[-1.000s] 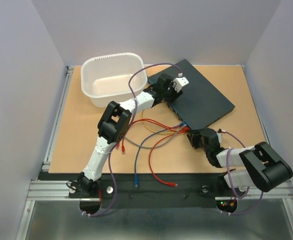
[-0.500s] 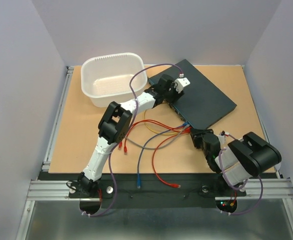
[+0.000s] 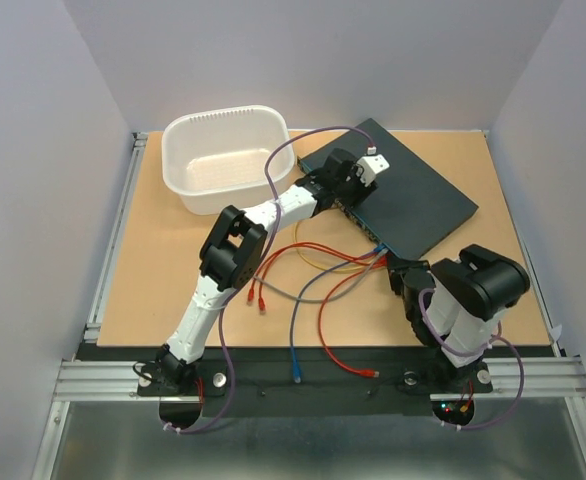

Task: Pull the plug from the switch port

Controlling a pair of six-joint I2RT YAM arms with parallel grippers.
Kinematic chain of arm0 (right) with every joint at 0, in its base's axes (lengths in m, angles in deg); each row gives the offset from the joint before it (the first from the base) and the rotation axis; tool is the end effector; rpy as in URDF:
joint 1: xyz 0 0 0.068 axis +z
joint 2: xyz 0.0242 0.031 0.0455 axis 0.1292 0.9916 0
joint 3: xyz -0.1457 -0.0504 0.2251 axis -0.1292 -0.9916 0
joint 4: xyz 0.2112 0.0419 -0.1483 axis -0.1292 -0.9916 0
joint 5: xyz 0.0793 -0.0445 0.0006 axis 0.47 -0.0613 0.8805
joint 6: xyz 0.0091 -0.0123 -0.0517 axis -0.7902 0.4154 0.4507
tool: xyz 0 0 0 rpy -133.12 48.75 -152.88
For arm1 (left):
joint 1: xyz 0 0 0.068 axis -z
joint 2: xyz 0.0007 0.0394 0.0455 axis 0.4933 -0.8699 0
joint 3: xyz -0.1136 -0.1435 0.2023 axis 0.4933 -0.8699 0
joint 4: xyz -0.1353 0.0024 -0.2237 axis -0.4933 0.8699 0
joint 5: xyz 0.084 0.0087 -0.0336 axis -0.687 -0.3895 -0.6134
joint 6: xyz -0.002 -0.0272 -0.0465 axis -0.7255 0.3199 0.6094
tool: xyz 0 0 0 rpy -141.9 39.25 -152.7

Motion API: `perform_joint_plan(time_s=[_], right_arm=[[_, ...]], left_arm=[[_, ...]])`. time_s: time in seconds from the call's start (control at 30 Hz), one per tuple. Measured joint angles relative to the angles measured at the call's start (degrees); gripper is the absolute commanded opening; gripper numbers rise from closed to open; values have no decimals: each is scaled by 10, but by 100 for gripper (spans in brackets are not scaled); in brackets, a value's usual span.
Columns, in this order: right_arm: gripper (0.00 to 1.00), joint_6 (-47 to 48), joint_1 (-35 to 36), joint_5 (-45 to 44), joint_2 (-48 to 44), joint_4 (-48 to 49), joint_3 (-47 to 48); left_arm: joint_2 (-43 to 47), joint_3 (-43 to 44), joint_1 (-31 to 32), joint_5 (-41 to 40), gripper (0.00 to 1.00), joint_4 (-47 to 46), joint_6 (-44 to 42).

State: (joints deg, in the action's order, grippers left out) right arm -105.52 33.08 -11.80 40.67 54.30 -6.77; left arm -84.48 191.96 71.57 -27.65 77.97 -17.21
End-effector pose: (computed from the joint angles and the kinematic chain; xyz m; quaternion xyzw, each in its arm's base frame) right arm 0.1775 0.0657 0.0853 0.5068 0.6337 0.3153 0.4920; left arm 0.4067 -0.3761 0.2159 0.4724 0.6822 -0.1921 0.5240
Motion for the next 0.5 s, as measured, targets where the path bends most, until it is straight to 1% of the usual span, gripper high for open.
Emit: perform_joint_plan(time_s=[0.1, 0.17, 0.2, 0.23, 0.27, 0.37, 0.5], right_arm=[[31, -14, 0, -11, 56, 60, 1], [30, -18, -1, -12, 75, 83, 1], [31, -16, -1, -12, 78, 89, 1], [38, -14, -1, -12, 77, 89, 1], [43, -10, -1, -11, 75, 88, 1], [48, 17, -1, -12, 50, 79, -4], [52, 35, -8, -17, -18, 16, -4]], left_arm=[[0, 0, 0, 0, 58, 2, 0], [0, 0, 0, 0, 58, 2, 0], [0, 0, 0, 0, 58, 2, 0], [0, 0, 0, 0, 58, 2, 0], [0, 0, 0, 0, 58, 2, 0], [0, 0, 0, 1, 59, 2, -3], [0, 0, 0, 16, 68, 5, -19]])
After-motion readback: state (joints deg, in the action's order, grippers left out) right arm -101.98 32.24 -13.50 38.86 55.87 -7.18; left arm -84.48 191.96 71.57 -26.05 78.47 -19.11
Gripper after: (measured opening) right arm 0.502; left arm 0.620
